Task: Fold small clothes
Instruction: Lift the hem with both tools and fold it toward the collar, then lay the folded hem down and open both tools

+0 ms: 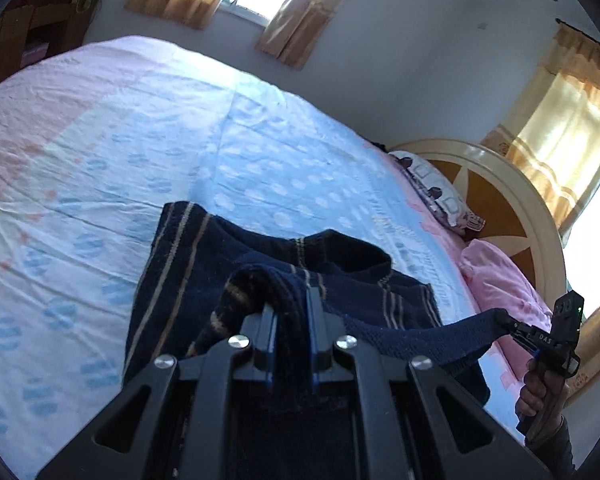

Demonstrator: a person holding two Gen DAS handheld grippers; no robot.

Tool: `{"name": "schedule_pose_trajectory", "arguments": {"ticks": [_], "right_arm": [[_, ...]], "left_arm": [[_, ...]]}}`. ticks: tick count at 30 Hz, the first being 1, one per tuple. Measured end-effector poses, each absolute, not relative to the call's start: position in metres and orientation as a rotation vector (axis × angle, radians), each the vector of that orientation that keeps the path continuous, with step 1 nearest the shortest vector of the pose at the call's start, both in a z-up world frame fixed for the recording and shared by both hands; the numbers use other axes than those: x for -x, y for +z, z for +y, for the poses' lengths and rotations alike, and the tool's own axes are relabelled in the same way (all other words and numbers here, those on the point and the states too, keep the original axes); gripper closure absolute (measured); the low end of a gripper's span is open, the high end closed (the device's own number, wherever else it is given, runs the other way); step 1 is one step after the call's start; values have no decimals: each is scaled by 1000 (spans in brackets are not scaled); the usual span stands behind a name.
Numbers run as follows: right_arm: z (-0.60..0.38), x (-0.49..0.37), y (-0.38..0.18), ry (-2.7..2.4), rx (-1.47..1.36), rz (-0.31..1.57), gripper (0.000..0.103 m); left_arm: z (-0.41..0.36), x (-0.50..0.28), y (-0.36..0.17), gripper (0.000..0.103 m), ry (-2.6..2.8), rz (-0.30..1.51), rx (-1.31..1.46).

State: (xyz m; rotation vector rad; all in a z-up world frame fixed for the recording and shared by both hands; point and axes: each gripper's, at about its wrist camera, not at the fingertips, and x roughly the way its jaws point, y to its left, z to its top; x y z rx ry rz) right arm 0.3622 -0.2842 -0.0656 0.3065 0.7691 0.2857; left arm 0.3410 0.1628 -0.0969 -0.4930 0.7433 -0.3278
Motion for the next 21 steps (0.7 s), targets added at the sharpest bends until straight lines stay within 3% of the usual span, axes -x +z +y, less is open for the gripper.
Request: {"name": "schedule_pose_trajectory", "arguments": {"ticks": [11, 19, 21], "right_arm": [[-292, -433, -115, 263, -331, 902, 97], [-294, -480, -131, 259, -406, 909, 95], [-294, -487, -132, 251, -422, 915, 92]], "left_arm": [[162, -391, -126, 90, -289, 805, 506], [176, -400, -137, 79, -210, 801, 553], [185, -398, -132, 67, -191, 786, 578]]}}
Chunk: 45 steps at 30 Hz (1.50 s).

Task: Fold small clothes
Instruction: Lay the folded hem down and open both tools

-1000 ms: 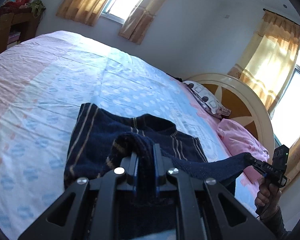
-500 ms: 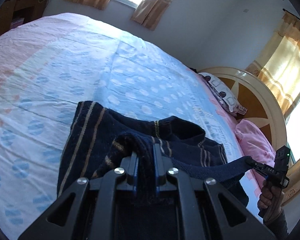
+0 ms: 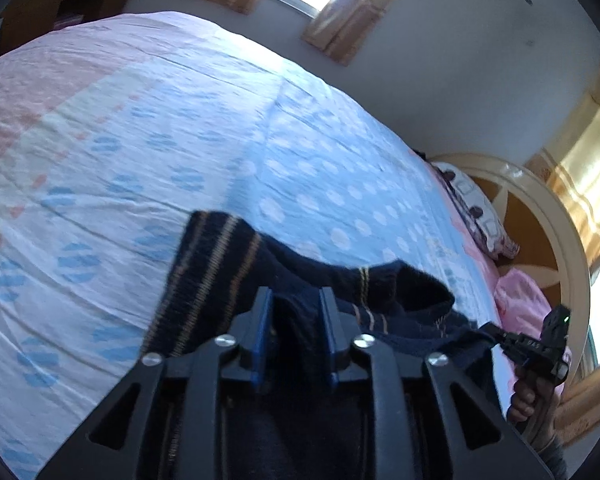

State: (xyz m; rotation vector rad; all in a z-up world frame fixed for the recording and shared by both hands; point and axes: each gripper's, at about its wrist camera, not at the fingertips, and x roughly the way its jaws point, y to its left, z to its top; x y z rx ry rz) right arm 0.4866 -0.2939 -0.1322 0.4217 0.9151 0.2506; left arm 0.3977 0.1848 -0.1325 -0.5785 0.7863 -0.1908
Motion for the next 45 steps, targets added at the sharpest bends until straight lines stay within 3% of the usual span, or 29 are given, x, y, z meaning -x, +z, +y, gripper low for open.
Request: {"name": "schedule_pose_trajectory", "arguments": {"ticks": [1, 2, 3, 4, 12, 24, 29, 36, 45], "right_arm": [[-296, -489, -132, 228, -431, 910, 82], [-298, -489, -131, 211, -434, 900, 58], [-300, -489, -128, 209, -443, 885, 49], [-304, -488, -125, 221, -460, 861, 45], [-318, -451, -111, 181, -412, 838, 45], [-323, -333, -143, 215, -298, 950, 45], [-318, -307, -151, 241, -255, 967, 46], [-313, -299, -167, 217, -230, 993, 74], [-313, -299, -166, 161, -201, 1017, 74]], "left_arm": [[189, -396, -130, 61, -175, 774, 588], [195, -391, -126, 53, -147, 749, 597], [198, -388, -124, 50, -132, 736, 598], [200, -386, -123, 50, -117, 730, 595], [192, -361, -126, 50, -68, 785, 510], [171, -299, -142, 50, -40, 800, 257], [165, -281, -142, 55, -50, 769, 202], [156, -278, -155, 55, -24, 836, 146], [153, -268, -163, 54, -23, 840, 112]]}}
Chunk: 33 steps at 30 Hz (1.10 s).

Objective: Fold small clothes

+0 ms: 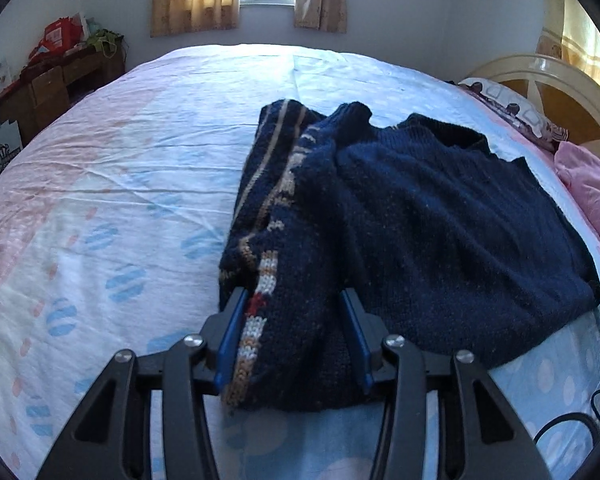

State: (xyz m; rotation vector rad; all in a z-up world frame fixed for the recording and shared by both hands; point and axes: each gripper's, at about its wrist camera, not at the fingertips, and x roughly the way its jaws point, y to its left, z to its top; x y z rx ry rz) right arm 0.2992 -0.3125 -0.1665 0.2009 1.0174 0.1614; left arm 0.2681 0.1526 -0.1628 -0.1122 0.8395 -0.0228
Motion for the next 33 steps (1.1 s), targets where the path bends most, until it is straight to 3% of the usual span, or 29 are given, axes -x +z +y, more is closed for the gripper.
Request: {"name": "schedule_pose_trajectory", "arguments": {"ticks": [8, 22, 33], "right_arm": [[-246, -302, -114, 236, -81, 855, 65], [-147, -314, -170, 362, 73, 959, 65], [-126, -308, -152, 419, 79, 904, 64]], "left_arm": [[156, -262, -162, 54, -25, 828, 123], [156, -257, -162, 54, -25, 821, 139], [157, -249, -163, 54, -28, 823, 157]]}}
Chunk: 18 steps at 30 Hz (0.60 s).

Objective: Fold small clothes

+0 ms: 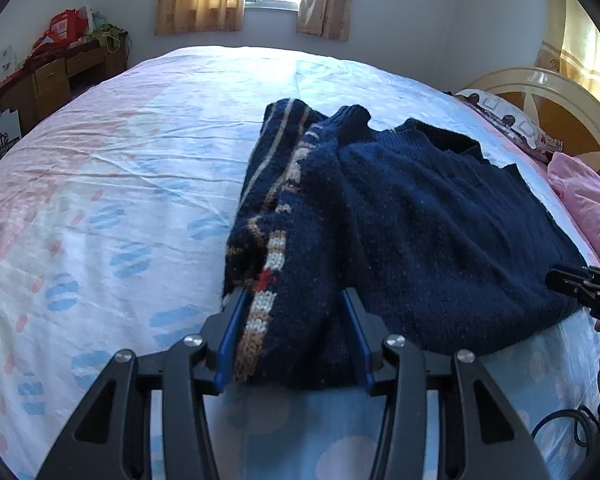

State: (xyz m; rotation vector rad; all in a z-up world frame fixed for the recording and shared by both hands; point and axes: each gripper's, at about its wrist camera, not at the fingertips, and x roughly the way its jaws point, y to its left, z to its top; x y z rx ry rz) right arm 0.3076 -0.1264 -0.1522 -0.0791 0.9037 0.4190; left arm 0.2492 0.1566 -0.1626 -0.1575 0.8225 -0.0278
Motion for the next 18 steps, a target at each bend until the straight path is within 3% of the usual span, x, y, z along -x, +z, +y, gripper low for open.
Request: {"name": "schedule_pose_trajectory", "arguments": {"ticks": [14, 16, 18], "right_arm": [[-96, -301, -173, 443, 148, 912, 63], [-95, -298, -172, 433, 158, 909, 63], [-94, -294, -171, 427, 164, 903, 63]], "left_arm": [[163, -235, -163, 51, -38, 812, 197], [164, -233, -161, 46, -34, 814, 202], [166, -230, -161, 16, 21, 826, 196]]}}
